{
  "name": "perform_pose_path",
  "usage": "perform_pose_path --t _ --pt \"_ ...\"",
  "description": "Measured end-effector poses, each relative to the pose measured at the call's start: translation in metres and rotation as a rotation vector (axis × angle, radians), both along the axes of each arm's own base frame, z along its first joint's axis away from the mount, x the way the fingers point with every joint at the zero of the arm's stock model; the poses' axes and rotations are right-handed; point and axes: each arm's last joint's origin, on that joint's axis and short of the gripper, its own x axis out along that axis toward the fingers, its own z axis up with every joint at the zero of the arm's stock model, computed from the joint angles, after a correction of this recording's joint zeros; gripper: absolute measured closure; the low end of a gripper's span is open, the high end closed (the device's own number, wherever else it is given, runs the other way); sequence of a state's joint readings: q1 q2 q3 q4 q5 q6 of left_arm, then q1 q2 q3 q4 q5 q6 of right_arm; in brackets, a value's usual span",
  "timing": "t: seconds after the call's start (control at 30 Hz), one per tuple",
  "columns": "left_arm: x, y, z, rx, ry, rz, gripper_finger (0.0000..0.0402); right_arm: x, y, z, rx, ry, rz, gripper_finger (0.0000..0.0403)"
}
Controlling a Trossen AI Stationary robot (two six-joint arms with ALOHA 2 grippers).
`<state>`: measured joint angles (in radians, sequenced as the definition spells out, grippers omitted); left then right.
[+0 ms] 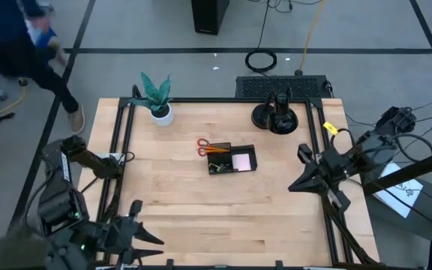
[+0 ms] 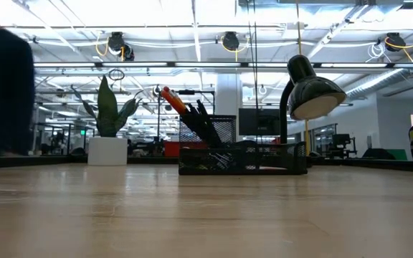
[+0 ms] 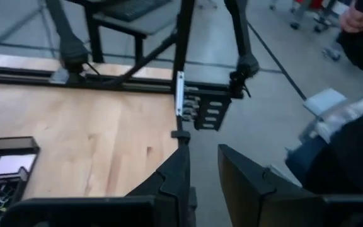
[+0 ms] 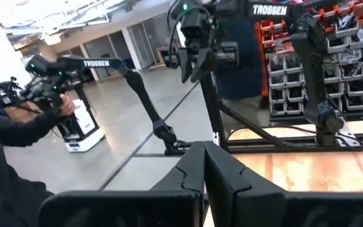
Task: Pick and place office supplies into organizer
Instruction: Return to Home Position
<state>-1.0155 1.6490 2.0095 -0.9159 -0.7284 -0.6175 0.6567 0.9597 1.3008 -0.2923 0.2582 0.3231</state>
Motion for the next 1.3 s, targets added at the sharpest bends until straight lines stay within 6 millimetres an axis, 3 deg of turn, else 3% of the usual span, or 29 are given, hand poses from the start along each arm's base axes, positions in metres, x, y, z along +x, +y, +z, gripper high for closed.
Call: perform_pose_path --t 0.23,0.4,0.6,0.93,1.13,1.3 --pt "-0.006 -0.020 -0.024 -0.043 -0.064 0.124 0.0316 -0.014 -0.011 -0.004 0.023 -0.038 -0.001 0.0402" --pt "0.026 -0.028 -0.051 -0.100 -0.092 0.014 0.0316 -0.017 -0.013 -0.013 -0.018 -0.082 -0.002 0.0400" --pt "0.056 -0.019 -0.089 -0.148 -0.155 -0.087 0.0316 -0.022 -0.016 -0.024 0.021 -0.062 0.015 0.0401" --pt "0.039 0.034 -0.109 -0.107 -0.250 -0.147 0.0316 -0.027 -0.018 -0.056 -0.020 -0.023 0.102 0.0402" --pt "0.025 0.076 -0.124 -0.132 -0.229 -0.140 0.0316 -0.034 -0.028 -0.063 -0.050 -0.067 0.070 0.0399" --pt "-0.002 0.115 -0.119 -0.141 -0.326 -0.198 0.0316 -0.049 -0.045 -0.056 -0.059 -0.149 0.021 0.0401"
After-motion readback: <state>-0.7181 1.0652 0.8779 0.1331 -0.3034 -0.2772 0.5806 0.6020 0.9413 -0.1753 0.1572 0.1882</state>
